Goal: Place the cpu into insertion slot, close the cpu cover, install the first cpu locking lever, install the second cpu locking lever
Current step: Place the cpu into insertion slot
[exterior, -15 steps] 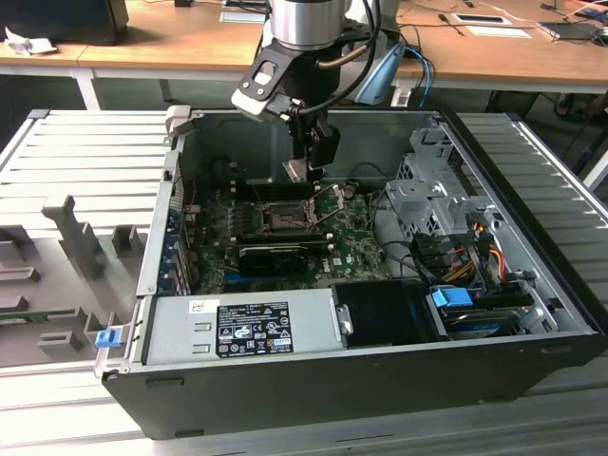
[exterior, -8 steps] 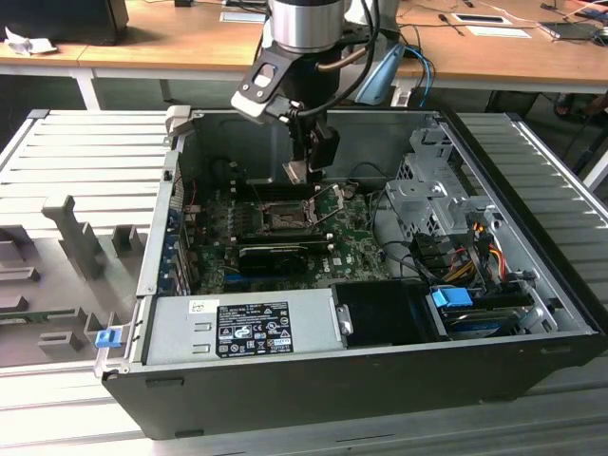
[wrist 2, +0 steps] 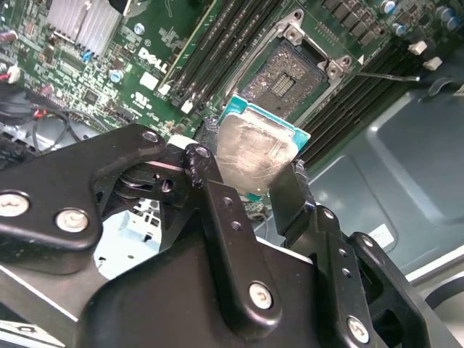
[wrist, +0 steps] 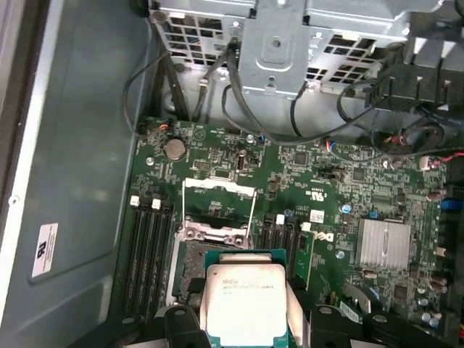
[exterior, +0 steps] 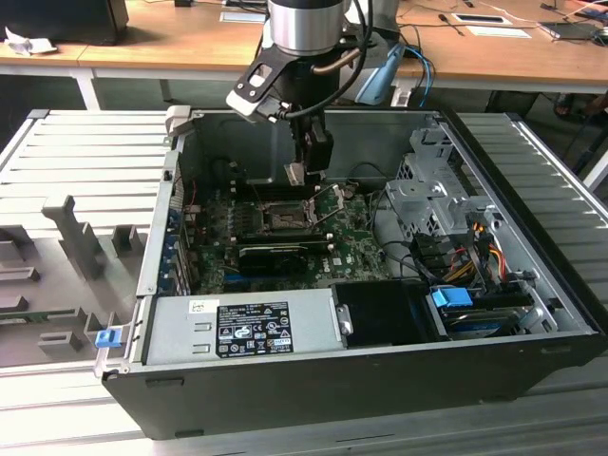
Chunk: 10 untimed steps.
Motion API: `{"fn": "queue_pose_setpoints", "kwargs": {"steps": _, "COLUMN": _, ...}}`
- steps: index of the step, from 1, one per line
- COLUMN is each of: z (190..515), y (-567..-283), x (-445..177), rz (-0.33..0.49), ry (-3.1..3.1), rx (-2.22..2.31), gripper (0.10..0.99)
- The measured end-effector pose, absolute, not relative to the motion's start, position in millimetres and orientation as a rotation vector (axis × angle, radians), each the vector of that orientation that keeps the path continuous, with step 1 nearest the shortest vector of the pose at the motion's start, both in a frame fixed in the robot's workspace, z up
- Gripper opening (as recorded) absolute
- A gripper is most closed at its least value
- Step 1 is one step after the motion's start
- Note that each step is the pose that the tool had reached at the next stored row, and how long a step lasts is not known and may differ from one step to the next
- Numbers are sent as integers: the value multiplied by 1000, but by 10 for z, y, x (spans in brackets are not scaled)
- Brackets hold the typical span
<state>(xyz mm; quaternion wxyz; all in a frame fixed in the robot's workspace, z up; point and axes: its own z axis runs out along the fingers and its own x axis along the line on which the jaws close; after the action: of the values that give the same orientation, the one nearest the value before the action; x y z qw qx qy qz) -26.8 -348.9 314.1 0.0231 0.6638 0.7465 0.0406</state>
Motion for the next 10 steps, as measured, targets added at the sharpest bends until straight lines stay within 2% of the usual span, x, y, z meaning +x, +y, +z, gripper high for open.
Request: {"fn": "queue_pose_setpoints", "kwargs": {"steps": 10, "z": 3106, "y": -3488, "x": -268, "rz": 126, "ry": 2302, "rx": 2065, "gripper": 529}}
